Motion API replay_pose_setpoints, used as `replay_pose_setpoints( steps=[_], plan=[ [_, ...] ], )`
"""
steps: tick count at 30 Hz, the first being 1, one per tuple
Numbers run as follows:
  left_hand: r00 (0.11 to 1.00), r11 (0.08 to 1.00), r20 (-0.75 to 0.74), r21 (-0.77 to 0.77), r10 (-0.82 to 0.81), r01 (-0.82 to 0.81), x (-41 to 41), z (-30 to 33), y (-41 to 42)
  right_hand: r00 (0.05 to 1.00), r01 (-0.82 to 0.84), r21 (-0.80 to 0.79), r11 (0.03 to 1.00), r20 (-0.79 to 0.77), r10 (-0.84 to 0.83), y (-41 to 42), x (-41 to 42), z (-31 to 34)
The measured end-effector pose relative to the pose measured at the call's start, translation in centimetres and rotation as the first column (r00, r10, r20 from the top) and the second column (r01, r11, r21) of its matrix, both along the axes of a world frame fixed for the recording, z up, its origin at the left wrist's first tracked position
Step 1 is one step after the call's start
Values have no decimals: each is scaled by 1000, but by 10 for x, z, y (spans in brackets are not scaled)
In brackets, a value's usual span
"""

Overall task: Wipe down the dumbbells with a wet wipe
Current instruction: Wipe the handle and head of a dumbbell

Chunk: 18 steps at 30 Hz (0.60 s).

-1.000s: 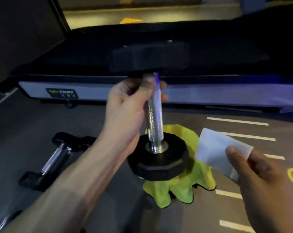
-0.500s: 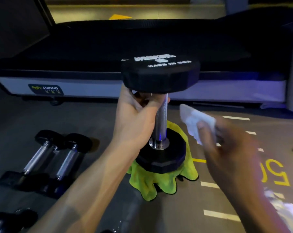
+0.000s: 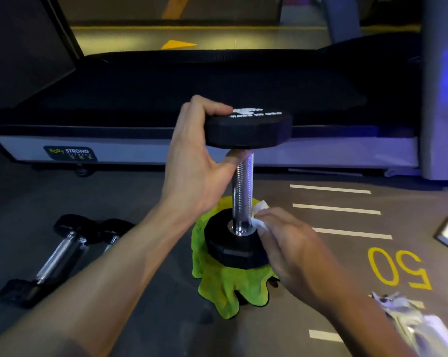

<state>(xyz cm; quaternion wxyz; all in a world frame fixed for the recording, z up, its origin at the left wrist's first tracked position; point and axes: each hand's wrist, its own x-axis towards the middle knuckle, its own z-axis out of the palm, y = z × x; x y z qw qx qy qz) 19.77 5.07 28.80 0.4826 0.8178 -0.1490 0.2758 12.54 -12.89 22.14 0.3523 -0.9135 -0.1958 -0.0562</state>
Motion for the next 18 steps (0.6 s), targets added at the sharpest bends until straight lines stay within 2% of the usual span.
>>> replay_pose_setpoints(
  steps=[4, 7, 11, 13, 16, 18],
  plan=[
    [1000, 997, -17, 76, 17, -16, 9, 8, 2, 999, -44, -163, 986, -8, 44, 0, -1, 17],
    [999, 998, -5, 48, 40, -39, 15, 3, 3, 997, -76, -296, 952, -21, 73, 4, -4, 24],
    [998, 999, 31, 2, 47, -47, 17, -7, 5, 999, -37, -314, 949, -12, 35, 22, -15, 23],
    [998, 999, 49, 6, 40, -40, 16, -9, 5, 1000, 25, -408, 913, 19, -19, 39, -21, 19],
    [998, 999, 60, 25, 21, -22, 14, -7, 2, 990, 140, -397, 907, 82, -117, 64, -18, 22],
    [998, 999, 69, 32, 9, -11, 13, -6, 1, 992, 130, -442, 888, 53, -118, 80, -13, 36]
  ],
)
